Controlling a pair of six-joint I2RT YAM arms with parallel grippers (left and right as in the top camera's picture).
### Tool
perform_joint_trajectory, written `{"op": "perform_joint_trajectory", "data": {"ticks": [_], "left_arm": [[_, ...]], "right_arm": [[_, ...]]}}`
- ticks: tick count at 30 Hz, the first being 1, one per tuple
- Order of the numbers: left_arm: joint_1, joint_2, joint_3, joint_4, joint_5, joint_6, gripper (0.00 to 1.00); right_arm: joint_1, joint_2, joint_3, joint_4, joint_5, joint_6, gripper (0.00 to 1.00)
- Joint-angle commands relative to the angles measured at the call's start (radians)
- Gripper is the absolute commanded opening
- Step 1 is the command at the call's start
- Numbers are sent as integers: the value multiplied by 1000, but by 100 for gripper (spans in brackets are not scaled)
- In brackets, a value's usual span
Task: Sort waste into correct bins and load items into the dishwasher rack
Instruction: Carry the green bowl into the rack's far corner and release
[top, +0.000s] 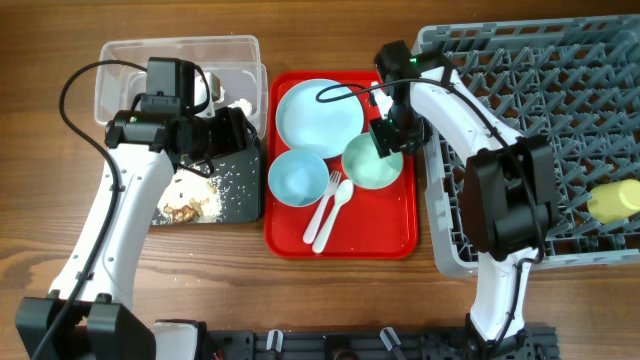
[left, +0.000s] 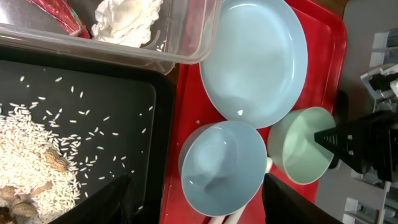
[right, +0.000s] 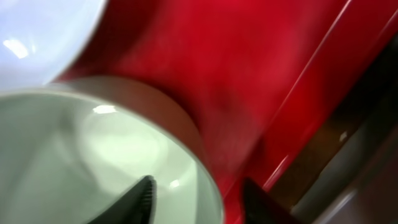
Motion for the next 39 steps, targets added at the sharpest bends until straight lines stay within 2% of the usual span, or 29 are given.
{"op": "perform_joint_trajectory", "data": {"ticks": [1,3,4,5,14,16,21,24,27,31,33,36,39], "left_arm": [[6,-14,1,-2,-13,16,66],[6,-14,1,-5,-13,16,66],[6,-14,1,-5,-13,16,66],[6,-14,1,-5,-13,16,66],[6,-14,1,-9,-13,16,66],[6,-14,1,-8,-13,16,66],[6,-14,1,-8,-13,16,66],[6,-14,1,-8,-13,16,66],[6,-14,1,-7,-13,16,67],[6,-14,1,0,-13,16,67],[6,-14,1,0,-13,16,67],[6,-14,1,4,-13,16,69],[6,-14,1,4,-13,16,69]], "right_arm": [[1,22,-9,-47,-37,11,38],[1,22,-9,-67,-37,33,29],[1,22,-10,-68,-37,33,20],[1,22,-10,-68,-37,40,18],[1,23,-44,-33,-37,60,18],[1,23,-58,-16,-37,67,6],[-5,3,-30,-34,0,82,4],[-40,-127,22,-43,64,85,4],[-102,-315,34,31,132,84,4],[-225,-489,34,191,392,80,4],[-289,-499,34,270,582,44,4],[-381,-483,20,407,949,122,4],[-448,-438,19,558,1174,108,4]]}}
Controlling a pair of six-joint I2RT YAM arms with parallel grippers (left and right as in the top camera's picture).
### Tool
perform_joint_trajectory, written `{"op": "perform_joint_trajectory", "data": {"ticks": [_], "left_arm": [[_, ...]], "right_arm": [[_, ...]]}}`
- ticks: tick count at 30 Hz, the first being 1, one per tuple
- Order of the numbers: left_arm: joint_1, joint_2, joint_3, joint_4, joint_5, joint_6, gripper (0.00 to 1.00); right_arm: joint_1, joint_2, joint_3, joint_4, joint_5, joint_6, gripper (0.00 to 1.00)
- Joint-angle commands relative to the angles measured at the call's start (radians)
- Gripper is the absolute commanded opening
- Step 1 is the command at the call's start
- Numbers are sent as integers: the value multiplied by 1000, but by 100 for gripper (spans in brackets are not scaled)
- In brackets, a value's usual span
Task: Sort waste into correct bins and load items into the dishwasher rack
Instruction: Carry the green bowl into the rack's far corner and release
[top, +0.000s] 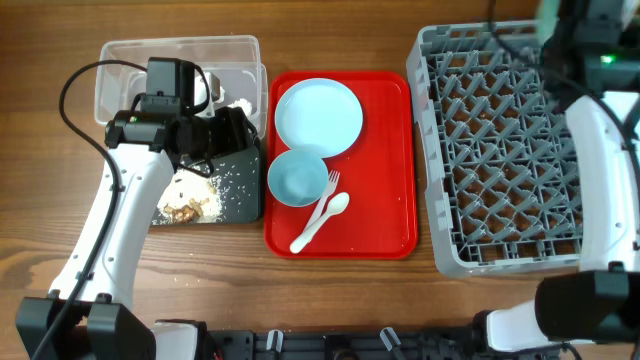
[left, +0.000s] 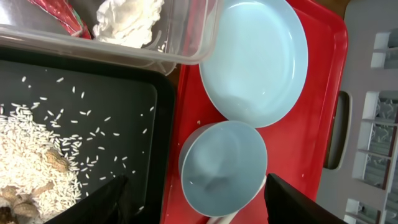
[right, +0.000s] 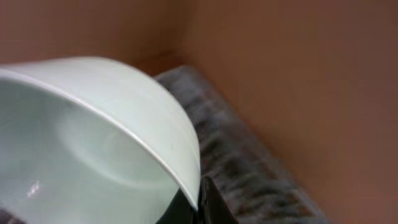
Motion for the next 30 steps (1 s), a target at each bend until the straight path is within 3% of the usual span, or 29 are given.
{"op": "perform_joint_trajectory", "data": {"ticks": [1,8,13,20,30], "left_arm": [[6,-14,1,4,-9,16,70],[6,-14,1,4,-9,16,71],[6,-14,1,4,-9,16,71],[6,-14,1,4,-9,16,71],[6,-14,1,3,-9,-7,71]], "right_arm": [[-60,63,-4,102,327,17,4],[-210,272,-4,299,341,-227,4],[-263,418,-4,392,336,-301,4],[-256,509,-6,394,257,-284,4],[-264,509,-6,486,329,-320,4]]}}
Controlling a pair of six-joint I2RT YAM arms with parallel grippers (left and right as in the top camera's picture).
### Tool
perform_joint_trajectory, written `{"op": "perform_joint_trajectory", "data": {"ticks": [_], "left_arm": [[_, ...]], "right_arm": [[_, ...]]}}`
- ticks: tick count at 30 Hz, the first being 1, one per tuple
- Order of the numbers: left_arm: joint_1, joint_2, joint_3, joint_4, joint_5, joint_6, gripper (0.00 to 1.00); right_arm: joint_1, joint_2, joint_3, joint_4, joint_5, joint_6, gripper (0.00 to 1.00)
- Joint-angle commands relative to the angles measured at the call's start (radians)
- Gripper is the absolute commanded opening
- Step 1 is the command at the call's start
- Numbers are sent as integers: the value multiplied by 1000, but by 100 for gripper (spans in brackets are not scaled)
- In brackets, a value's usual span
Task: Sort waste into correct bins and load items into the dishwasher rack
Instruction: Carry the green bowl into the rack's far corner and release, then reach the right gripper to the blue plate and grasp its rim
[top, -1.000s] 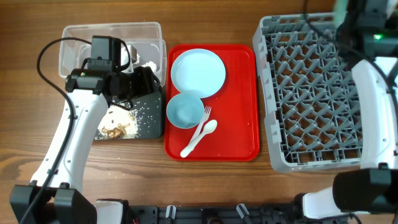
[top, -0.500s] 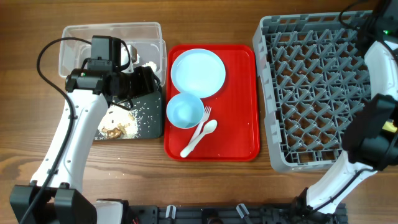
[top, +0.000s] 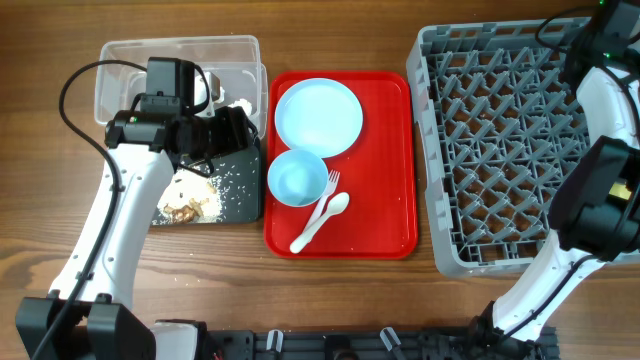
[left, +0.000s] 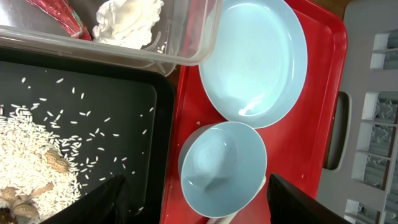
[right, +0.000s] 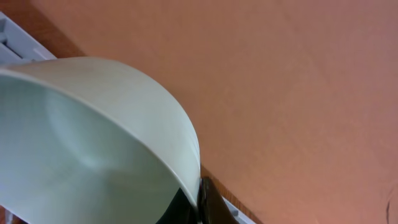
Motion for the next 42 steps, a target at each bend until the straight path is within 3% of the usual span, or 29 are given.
{"op": "perform_joint_trajectory", "data": {"ticks": [1,6,9,12,17,21,24,27,28,32,36,38,42], "left_arm": [[6,-14,1,0,-9,-6,71],[6,-14,1,0,-9,-6,71],[6,-14,1,0,-9,-6,71],[6,-14,1,0,-9,-6,71],[6,-14,1,0,-9,-6,71],[6,-14,1,0,-9,-6,71],[6,-14,1,0,-9,-6,71],[6,-14,1,0,-9,-6,71],[6,-14,1,0,-9,-6,71],[6,-14,1,0,-9,-6,71],[6,-14,1,-9,-39,-6,71],[6,-14,1,-50,-140,-56,82],[6,-14,1,-110,-197,-93,85]], "right_arm": [[-5,27,-5,6,31,-7,4],[-7,27,-11,-119,-60,103,4],[-8,27,-11,-67,27,79,4],[-10,27,-11,72,72,-58,4],[-16,60,-11,16,20,-57,4],[0,76,-11,-79,20,47,6],[36,65,-11,-132,2,46,45],[82,12,-11,-158,-72,43,72],[88,-4,-11,-166,-88,43,74],[95,-113,-11,-286,-390,43,84],[143,-283,-11,-480,-952,47,88],[228,-346,-11,-600,-1267,100,88],[464,-333,-11,-712,-1384,212,88]]}}
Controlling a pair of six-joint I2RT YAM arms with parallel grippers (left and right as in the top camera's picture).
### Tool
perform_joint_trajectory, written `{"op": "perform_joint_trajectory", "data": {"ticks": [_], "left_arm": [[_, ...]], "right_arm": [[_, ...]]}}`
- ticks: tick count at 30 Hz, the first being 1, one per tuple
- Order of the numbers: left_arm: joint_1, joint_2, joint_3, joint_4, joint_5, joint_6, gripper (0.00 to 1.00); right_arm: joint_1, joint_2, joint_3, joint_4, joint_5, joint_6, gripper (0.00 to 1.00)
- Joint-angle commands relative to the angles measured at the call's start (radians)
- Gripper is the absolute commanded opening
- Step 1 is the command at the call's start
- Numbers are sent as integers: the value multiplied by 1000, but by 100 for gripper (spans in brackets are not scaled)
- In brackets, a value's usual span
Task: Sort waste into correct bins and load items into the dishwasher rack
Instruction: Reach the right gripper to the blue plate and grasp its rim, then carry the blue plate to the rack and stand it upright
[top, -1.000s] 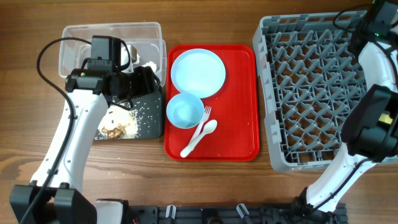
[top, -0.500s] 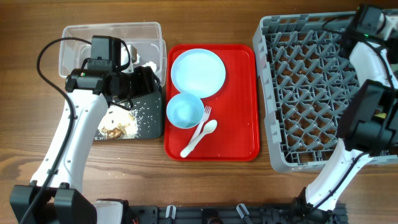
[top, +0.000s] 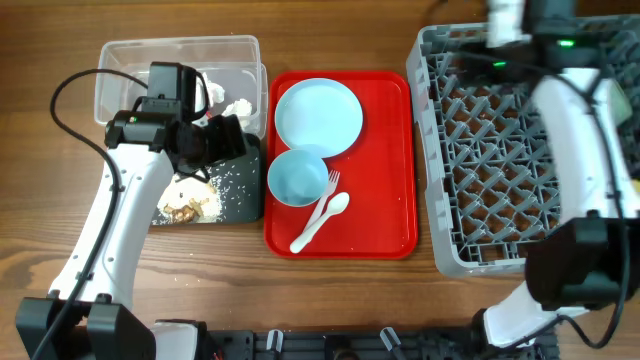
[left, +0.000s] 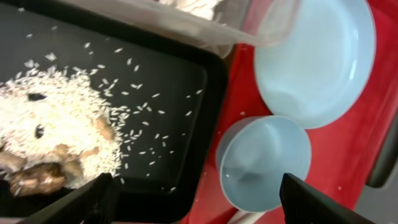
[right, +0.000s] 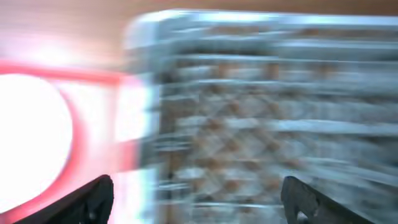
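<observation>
A light blue plate (top: 318, 117), a light blue bowl (top: 297, 178) and a white fork and spoon (top: 320, 218) lie on the red tray (top: 390, 150). The grey dishwasher rack (top: 500, 150) stands to the right. My right gripper (right: 199, 208) is open and empty above the rack's far left corner; its view is blurred. Over the black tray of rice and scraps (left: 93, 118), my left gripper (left: 199, 208) is open with nothing in it, next to the blue bowl (left: 264, 162). The pale green bowl is out of view.
A clear plastic bin (top: 130, 70) holding crumpled white waste stands behind the black tray (top: 235, 195). The wooden table (top: 330, 300) shows in front. My right arm (top: 570, 110) stretches over the rack.
My right gripper was shut on the pale green bowl at the rack's far right. Now it is open, empty, and over the rack's far left corner. My left wrist has shifted over the black tray.
My right gripper's fingers were at the rim of the green bowl on the red tray. Then the bowl was off the tray, held beyond the rack's far right, and stayed held there. Now that gripper is open without it. The left arm barely moved until now.
</observation>
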Motion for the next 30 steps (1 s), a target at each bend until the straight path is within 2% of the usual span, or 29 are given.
{"op": "perform_joint_trajectory", "data": {"ticks": [1,4,6,7,9,14,19,23,27,30], "left_arm": [[6,-14,1,-10,-56,-30,85],[6,-14,1,-10,-55,-30,86],[6,-14,1,-10,-55,-30,87],[6,-14,1,-10,-55,-30,87],[6,-14,1,-10,-55,-30,87],[6,-14,1,-10,-55,-30,87],[6,-14,1,-9,-55,-30,88],[6,-14,1,-9,-55,-30,88],[6,-14,1,-9,-55,-30,88],[6,-14,1,-8,-55,-30,88]], "right_arm": [[175,21,-1,-31,-160,108,87],[338,113,-1,-13,-27,229,84],[399,190,-1,-5,108,346,78],[414,229,-1,3,121,383,74],[422,299,-1,16,122,472,59],[422,412,-1,77,122,578,40],[419,439,-2,94,133,626,27],[419,442,-1,90,132,630,4],[382,424,25,89,143,608,4],[324,331,81,84,188,484,4]]}}
